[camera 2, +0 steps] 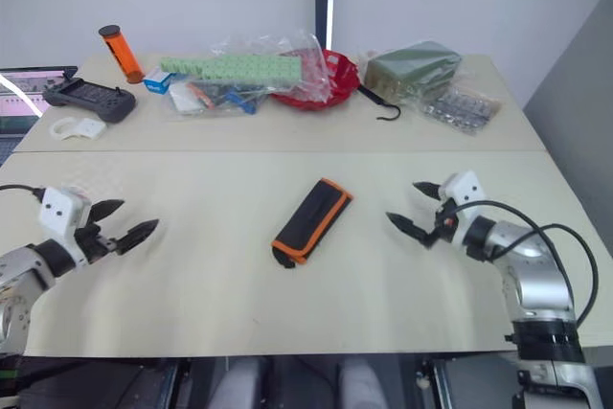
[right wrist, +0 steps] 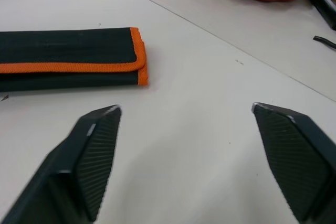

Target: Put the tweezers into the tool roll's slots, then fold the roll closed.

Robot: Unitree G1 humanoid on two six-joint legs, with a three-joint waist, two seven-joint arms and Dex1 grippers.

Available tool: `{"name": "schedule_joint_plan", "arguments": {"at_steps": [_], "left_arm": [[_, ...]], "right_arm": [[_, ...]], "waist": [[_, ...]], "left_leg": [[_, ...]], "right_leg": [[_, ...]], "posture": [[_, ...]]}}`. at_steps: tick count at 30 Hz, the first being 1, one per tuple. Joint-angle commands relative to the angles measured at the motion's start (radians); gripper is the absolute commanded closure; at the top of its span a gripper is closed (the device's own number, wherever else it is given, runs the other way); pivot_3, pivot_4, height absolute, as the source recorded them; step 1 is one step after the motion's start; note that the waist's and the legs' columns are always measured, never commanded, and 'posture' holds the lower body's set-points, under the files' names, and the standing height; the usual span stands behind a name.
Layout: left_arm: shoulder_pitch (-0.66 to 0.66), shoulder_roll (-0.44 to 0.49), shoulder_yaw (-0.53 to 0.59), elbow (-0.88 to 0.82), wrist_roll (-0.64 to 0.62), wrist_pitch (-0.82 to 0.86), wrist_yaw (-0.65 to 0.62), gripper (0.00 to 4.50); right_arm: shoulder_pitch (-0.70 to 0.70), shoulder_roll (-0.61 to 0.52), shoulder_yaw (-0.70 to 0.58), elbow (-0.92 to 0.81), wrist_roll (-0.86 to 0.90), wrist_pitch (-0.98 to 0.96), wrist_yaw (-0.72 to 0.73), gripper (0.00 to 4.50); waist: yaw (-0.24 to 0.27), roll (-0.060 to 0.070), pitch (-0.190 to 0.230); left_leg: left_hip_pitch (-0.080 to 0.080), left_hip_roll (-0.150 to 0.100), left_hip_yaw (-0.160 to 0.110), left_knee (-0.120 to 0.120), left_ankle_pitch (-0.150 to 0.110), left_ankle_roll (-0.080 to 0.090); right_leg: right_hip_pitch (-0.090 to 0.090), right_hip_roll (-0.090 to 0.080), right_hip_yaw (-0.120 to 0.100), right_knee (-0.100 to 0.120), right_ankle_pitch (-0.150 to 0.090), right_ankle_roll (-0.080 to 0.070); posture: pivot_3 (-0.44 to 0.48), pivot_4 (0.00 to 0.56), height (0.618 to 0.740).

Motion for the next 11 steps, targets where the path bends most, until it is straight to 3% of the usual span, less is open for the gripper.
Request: {"name": "schedule_joint_plan", "arguments": {"at_steps": [1, 11], "left_arm": [[0.066, 0.025, 0.088, 0.003, -0.016, -0.031, -0.017, 0.0], [0.176, 0.031, 0.112, -0.019, 0.04, -0.083, 0.011, 0.0]], "right_arm": [[0.047, -0.028, -0.081, -0.023, 0.043, 0.007, 0.006, 0.03], [0.066, -0.048, -0.142, 0.07, 0.05, -0.032, 0.031, 0.03]], "waist": [[-0.001, 0.0, 0.0], [-0.002, -0.001, 0.001]], "left_leg": [[0.0, 0.0, 0.0, 0.0, 0.0, 0.0], [0.001, 0.001, 0.001, 0.0, 0.001, 0.0]], "right_leg": [[0.0, 0.0, 0.0, 0.0, 0.0, 0.0], [0.0, 0.0, 0.0, 0.001, 0.0, 0.0]], "posture": [[0.0, 0.15, 0.74], [0.0, 0.15, 0.74]]}}
